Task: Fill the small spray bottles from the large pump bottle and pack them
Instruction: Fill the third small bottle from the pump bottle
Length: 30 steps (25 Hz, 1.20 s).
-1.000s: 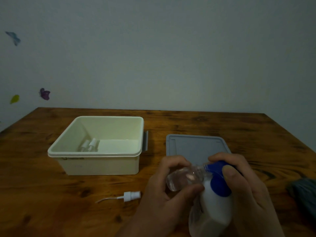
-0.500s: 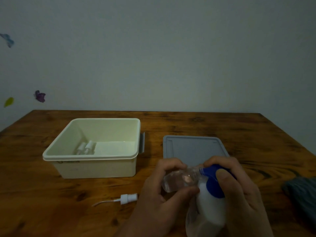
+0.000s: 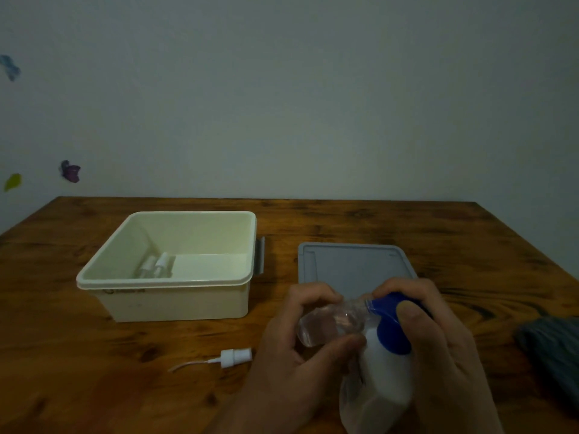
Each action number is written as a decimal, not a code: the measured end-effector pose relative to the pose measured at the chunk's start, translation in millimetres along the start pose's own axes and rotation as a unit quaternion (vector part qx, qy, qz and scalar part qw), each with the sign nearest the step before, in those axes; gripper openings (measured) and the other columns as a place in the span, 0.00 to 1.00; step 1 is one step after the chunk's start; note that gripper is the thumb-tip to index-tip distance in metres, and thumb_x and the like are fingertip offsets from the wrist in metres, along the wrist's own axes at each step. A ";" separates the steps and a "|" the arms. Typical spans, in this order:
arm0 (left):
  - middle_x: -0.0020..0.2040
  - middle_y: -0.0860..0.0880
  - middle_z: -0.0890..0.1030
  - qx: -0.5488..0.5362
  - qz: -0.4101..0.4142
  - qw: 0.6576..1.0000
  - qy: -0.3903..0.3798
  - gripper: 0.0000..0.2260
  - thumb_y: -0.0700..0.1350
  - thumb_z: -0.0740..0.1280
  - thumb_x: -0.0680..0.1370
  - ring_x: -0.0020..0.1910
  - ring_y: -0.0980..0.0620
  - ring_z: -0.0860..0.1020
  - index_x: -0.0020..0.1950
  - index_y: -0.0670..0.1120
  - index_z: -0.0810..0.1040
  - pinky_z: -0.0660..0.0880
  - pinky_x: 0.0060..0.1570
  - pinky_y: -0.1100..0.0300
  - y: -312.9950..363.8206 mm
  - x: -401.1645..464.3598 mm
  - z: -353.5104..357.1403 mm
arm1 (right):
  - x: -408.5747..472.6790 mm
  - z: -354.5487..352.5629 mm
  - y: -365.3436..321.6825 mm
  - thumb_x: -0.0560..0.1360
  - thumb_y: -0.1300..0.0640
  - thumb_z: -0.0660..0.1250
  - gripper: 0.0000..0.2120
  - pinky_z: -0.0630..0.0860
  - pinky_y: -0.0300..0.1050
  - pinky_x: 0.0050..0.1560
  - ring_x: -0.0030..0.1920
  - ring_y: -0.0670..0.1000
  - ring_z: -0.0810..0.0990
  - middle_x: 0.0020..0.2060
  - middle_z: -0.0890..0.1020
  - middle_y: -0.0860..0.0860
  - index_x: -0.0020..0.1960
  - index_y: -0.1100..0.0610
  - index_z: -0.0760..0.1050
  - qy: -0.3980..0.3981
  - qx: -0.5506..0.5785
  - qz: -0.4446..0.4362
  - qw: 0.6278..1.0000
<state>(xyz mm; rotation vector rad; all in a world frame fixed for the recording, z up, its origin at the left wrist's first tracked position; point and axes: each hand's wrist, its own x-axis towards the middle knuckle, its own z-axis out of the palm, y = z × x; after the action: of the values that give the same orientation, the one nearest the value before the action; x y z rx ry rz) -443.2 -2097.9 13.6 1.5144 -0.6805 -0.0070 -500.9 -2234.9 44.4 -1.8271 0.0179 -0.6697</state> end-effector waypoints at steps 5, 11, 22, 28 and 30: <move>0.52 0.65 0.77 0.006 -0.003 1.000 -0.015 0.23 0.43 0.77 0.67 0.50 0.61 0.78 0.49 0.69 0.73 0.78 0.45 0.66 1.9 0.3 -1.2 | -1.2 -0.9 -1.6 0.65 0.38 0.58 0.14 0.70 0.30 0.32 0.34 0.45 0.78 0.40 0.80 0.43 0.45 0.41 0.76 0.003 0.009 0.011 1.000; 0.52 0.64 0.77 -0.013 -0.009 1.000 -0.014 0.18 0.53 0.72 0.64 0.50 0.60 0.79 0.49 0.68 0.73 0.79 0.44 0.63 3.0 0.4 -0.1 | -0.3 -3.2 -4.9 0.65 0.37 0.58 0.16 0.71 0.27 0.31 0.36 0.45 0.78 0.42 0.80 0.42 0.48 0.41 0.75 -0.006 0.004 0.012 1.000; 0.53 0.64 0.77 0.007 0.003 1.000 -0.004 0.20 0.50 0.75 0.63 0.50 0.61 0.78 0.49 0.68 0.73 0.76 0.44 0.69 1.9 1.4 0.3 | 0.8 -7.1 -4.3 0.63 0.32 0.60 0.19 0.73 0.28 0.35 0.40 0.44 0.79 0.44 0.80 0.42 0.47 0.40 0.76 -0.031 0.005 0.036 0.999; 0.52 0.64 0.77 -0.022 -0.005 1.000 -0.010 0.19 0.51 0.74 0.64 0.49 0.60 0.79 0.49 0.68 0.73 0.78 0.43 0.67 3.2 0.3 0.8 | -0.2 -5.2 -4.7 0.65 0.38 0.58 0.15 0.72 0.30 0.31 0.34 0.45 0.78 0.40 0.80 0.43 0.46 0.41 0.76 -0.018 0.025 0.033 0.999; 0.52 0.64 0.77 -0.009 -0.002 1.000 -0.012 0.21 0.46 0.76 0.66 0.50 0.60 0.79 0.49 0.68 0.73 0.78 0.43 0.67 -0.5 -0.4 0.3 | -0.6 -2.5 -3.3 0.65 0.35 0.61 0.16 0.72 0.31 0.31 0.33 0.46 0.78 0.39 0.80 0.44 0.45 0.43 0.76 -0.016 0.023 0.024 0.999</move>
<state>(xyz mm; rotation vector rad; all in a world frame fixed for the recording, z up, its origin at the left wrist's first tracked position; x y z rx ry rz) -443.4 -2098.1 12.9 1.5013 -0.6941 -0.0337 -503.5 -2235.7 47.5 -1.7873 0.0245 -0.6025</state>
